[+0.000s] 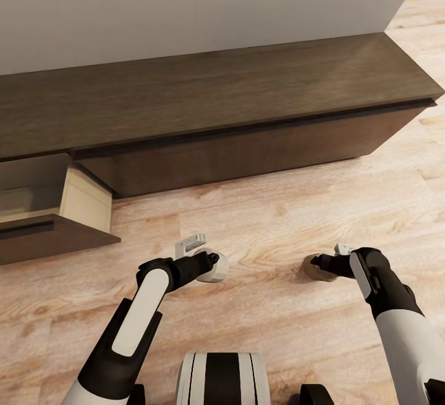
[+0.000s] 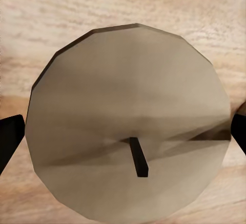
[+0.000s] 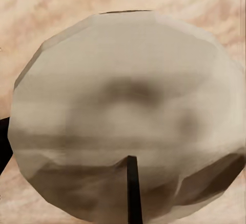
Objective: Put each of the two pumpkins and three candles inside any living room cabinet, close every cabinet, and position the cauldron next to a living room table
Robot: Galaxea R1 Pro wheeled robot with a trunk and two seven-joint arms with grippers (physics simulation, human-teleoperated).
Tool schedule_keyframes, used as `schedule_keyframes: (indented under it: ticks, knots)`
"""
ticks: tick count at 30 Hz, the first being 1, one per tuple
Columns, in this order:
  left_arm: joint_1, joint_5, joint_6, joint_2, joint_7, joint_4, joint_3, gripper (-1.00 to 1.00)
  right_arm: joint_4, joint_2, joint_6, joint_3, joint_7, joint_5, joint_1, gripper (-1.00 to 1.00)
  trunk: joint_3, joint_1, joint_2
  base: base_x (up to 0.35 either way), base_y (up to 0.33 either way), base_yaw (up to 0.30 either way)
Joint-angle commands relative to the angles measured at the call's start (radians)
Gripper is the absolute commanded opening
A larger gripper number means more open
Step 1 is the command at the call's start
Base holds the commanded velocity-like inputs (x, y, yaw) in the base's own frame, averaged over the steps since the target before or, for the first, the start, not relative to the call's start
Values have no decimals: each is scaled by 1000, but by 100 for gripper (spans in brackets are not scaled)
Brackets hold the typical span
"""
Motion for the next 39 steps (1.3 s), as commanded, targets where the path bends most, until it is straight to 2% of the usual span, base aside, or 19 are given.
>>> schedule_keyframes:
  ticks: [1,6,13,20,26,28,33,35,39]
  knots:
    - [1,-2,1,0,-2,0,-2,-100,-12,0,1,0,0,-1,1,-100,0,0,0,0,0,0]
    - [4,-3,-1,5,-6,0,-18,-100,-46,1,4,0,0,-1,4,-100,19,-2,1,0,0,0]
    - [6,-8,-2,6,-3,1,-22,-100,-67,-3,5,0,0,0,5,-100,46,-5,3,0,0,0]
    - [9,-15,-2,6,4,5,-25,-100,-198,-1,5,1,0,-1,67,-100,73,-9,4,0,0,0]
    - [10,-15,-4,7,5,7,-26,-100,-252,-2,5,1,0,0,86,-100,97,-11,6,0,0,0]
    - [11,-16,-5,7,4,7,-26,-100,-288,-2,18,1,1,0,96,-100,104,-12,6,0,0,0]
    - [27,-16,-7,10,-1,9,-25,-100,-433,-2,149,0,0,2,133,-100,124,-14,7,0,0,0]
    - [38,-16,-8,11,-2,10,-24,-100,-496,-2,149,-1,0,0,158,-100,131,-15,8,0,0,0]
    - [48,-17,-8,12,-4,14,-24,-100,-562,-2,149,-1,1,-2,177,-100,147,-17,9,0,0,0]
